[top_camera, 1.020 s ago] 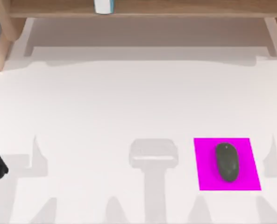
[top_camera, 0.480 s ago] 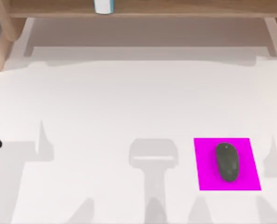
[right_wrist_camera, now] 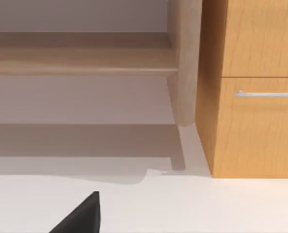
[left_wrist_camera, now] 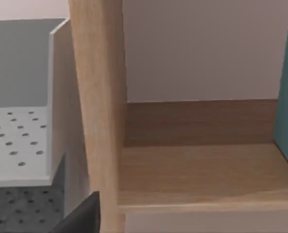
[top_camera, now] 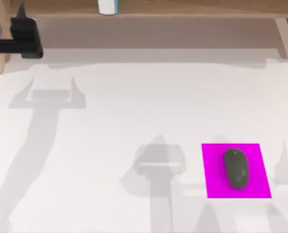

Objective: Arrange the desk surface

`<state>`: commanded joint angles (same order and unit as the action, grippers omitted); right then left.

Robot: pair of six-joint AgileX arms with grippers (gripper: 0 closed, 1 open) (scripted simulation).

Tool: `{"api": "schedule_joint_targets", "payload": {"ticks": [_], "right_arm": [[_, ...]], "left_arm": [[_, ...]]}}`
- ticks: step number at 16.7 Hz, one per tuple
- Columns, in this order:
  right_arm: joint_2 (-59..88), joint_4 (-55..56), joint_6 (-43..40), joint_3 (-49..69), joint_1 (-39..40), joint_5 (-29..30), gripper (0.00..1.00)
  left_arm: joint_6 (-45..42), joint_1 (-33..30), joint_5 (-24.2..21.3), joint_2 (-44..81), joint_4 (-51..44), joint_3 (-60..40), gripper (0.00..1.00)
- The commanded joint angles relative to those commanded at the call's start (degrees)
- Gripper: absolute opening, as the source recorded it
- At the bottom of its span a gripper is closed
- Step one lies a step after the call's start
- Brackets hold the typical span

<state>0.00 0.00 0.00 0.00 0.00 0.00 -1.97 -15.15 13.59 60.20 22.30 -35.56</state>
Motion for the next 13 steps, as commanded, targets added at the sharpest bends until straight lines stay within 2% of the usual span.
{"api": "schedule_joint_targets", "payload": {"ticks": [4,7,10,13], "right_arm": [[0.00,0.00,0.00,0.00,0.00,0.00,1.00],[0.00,0.00,0.00,0.00,0.00,0.00,1.00],[0.00,0.00,0.00,0.00,0.00,0.00,1.00],[0.00,0.00,0.00,0.00,0.00,0.00,1.00]], "left_arm": [[-0.39,-5.76,5.60,26.71,9.21,-14.43,1.00],[0.00,-9.28,8.99,41.91,15.78,-24.19,1.00],[0.77,-11.69,11.22,51.92,21.02,-31.60,1.00],[1.42,-13.03,12.30,56.48,24.00,-35.71,1.00]]}}
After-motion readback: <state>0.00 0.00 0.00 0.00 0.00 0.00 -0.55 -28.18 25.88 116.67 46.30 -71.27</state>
